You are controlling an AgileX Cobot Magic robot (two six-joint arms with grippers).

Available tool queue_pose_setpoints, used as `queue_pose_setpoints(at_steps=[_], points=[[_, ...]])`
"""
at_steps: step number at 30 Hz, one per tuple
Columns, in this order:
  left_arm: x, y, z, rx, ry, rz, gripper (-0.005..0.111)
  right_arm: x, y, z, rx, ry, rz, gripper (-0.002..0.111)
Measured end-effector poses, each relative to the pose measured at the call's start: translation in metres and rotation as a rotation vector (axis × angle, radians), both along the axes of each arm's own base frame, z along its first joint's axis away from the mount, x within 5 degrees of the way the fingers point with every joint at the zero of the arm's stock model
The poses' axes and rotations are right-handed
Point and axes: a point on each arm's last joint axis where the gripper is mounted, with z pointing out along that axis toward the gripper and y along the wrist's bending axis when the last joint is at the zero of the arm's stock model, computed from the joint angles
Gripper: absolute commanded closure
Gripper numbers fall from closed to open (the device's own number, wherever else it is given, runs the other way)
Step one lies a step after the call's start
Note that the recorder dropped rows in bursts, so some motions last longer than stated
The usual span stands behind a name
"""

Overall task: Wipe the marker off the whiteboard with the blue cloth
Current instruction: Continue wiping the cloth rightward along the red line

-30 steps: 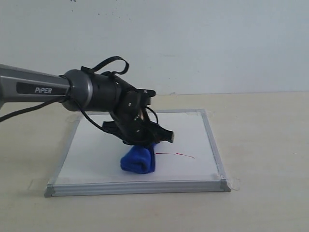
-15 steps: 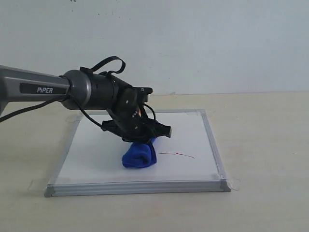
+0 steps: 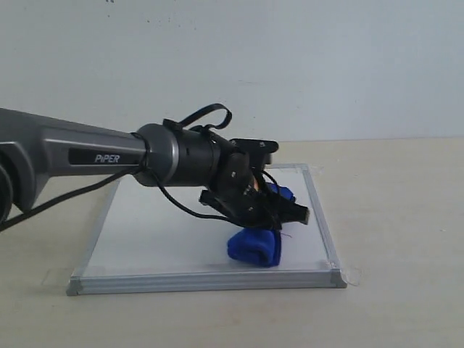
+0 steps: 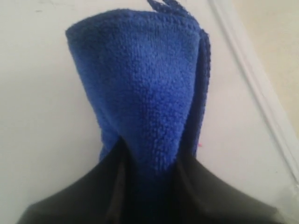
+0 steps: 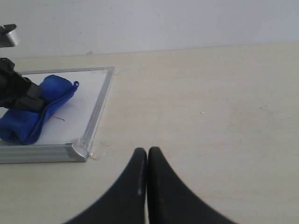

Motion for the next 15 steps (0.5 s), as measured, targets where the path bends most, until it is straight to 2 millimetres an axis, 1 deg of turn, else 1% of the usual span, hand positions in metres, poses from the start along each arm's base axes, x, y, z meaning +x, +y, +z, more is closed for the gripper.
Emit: queue_pose_setpoints(at_steps=[2, 5, 7, 8, 9, 10, 12, 15], points=[[-0.004, -0.008, -0.001, -0.007, -0.009, -0.019, 0.103, 0.000, 0.000, 0.000, 0.000, 0.000, 0.000, 0.108], [0.000, -0.001, -0.001, 0.027, -0.016, -0.020, 0.103, 0.000, 0.000, 0.000, 0.000, 0.000, 0.000, 0.108], [0.005, 0.011, -0.002, 0.069, -0.009, 0.002, 0.103, 0.000, 0.000, 0.000, 0.000, 0.000, 0.000, 0.108], [0.013, 0.030, -0.002, 0.124, 0.003, 0.046, 0.103, 0.000, 0.000, 0.000, 0.000, 0.000, 0.000, 0.108], [0.017, 0.039, -0.001, 0.146, 0.007, 0.068, 0.103, 0.000, 0.000, 0.000, 0.000, 0.000, 0.000, 0.108], [0.025, 0.061, -0.001, 0.191, 0.022, 0.119, 0.103, 0.000, 0.000, 0.000, 0.000, 0.000, 0.000, 0.108], [0.030, 0.079, 0.001, 0.217, 0.040, 0.165, 0.103, 0.000, 0.000, 0.000, 0.000, 0.000, 0.000, 0.108], [0.029, 0.074, 0.001, 0.164, 0.053, 0.164, 0.103, 0.000, 0.000, 0.000, 0.000, 0.000, 0.000, 0.108]])
